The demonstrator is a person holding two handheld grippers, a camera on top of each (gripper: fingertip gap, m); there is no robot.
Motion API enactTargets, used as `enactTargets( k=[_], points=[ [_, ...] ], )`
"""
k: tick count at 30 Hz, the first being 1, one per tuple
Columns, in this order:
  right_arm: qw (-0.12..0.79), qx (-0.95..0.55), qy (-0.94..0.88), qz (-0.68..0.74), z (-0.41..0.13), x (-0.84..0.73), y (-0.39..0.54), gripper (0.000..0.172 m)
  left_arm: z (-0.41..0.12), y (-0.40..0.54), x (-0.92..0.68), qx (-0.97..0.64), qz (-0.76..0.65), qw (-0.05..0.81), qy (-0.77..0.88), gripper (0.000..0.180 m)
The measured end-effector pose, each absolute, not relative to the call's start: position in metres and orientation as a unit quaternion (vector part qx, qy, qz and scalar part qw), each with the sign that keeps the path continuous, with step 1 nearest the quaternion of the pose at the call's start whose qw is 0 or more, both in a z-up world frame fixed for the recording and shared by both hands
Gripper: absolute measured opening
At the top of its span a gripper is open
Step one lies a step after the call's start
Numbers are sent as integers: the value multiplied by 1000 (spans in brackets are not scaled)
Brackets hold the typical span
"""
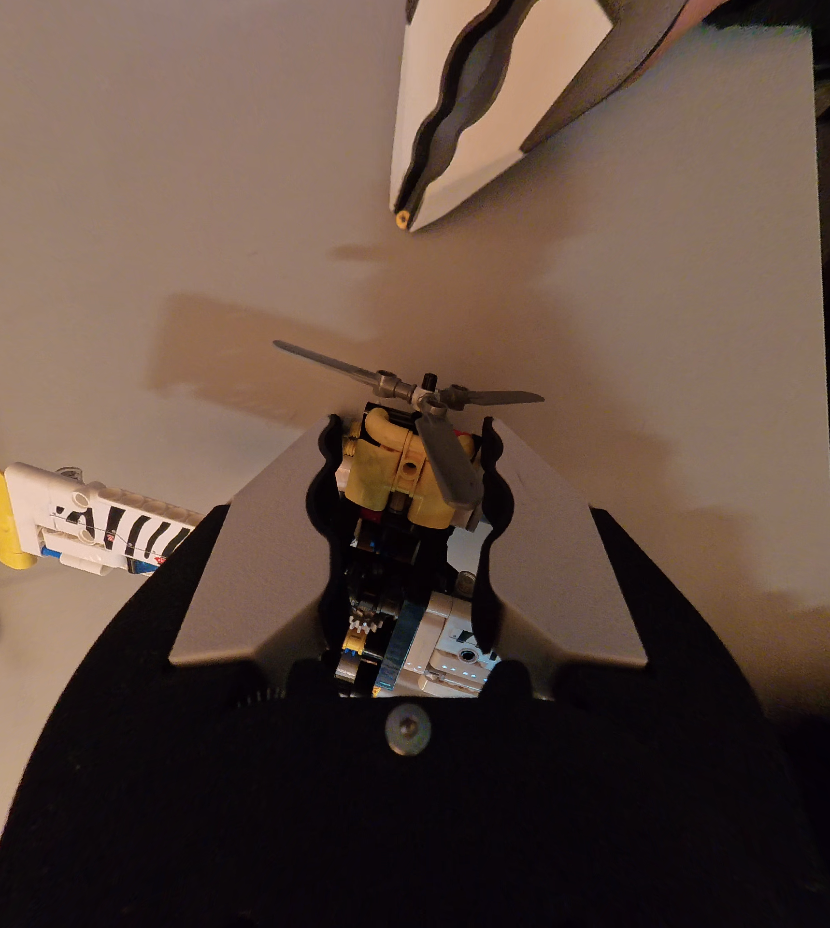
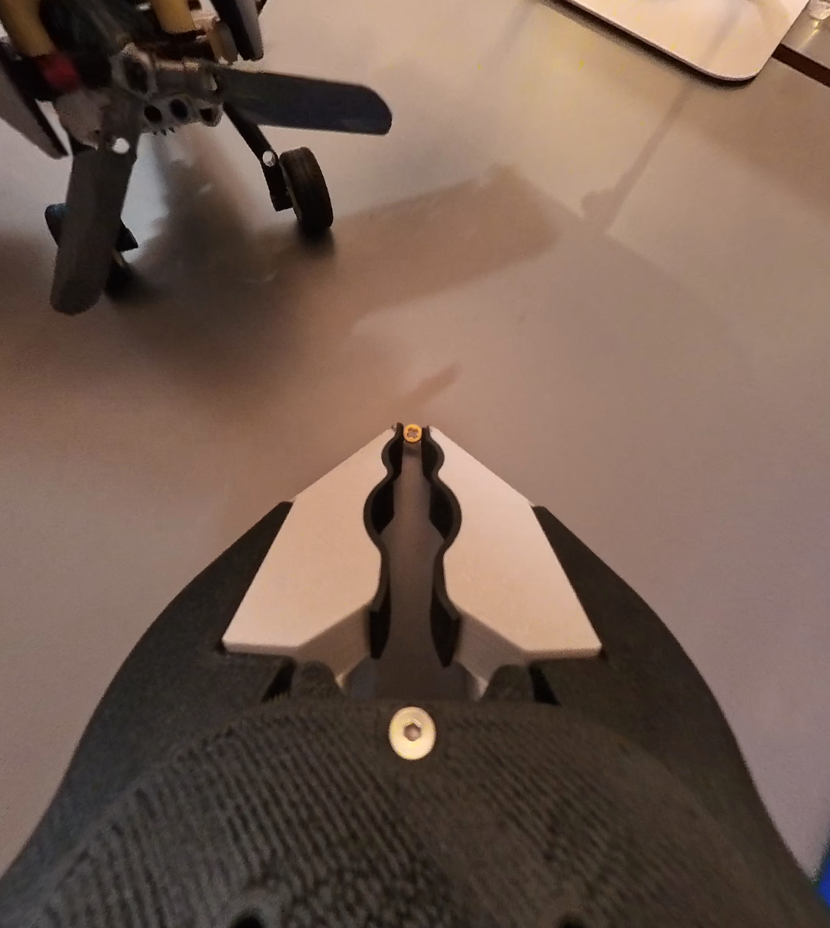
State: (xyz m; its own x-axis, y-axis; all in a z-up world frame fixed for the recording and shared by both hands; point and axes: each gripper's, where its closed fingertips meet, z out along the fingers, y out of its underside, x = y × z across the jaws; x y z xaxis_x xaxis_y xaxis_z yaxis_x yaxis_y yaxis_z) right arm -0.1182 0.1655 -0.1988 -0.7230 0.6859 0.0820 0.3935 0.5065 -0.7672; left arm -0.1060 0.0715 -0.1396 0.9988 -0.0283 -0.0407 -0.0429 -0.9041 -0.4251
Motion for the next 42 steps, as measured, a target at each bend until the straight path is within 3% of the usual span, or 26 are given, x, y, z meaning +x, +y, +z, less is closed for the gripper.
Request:
enactTargets(
  k=[29,42],
  points=[
    [188,-319,-852,370,-204,-125,161,8,-140,72,-106,-976,22,215,19,54],
    [237,-305,-841,378,-194,-128,166,10,-140,72,-105,-976,23,215,19,54]
  ],
)
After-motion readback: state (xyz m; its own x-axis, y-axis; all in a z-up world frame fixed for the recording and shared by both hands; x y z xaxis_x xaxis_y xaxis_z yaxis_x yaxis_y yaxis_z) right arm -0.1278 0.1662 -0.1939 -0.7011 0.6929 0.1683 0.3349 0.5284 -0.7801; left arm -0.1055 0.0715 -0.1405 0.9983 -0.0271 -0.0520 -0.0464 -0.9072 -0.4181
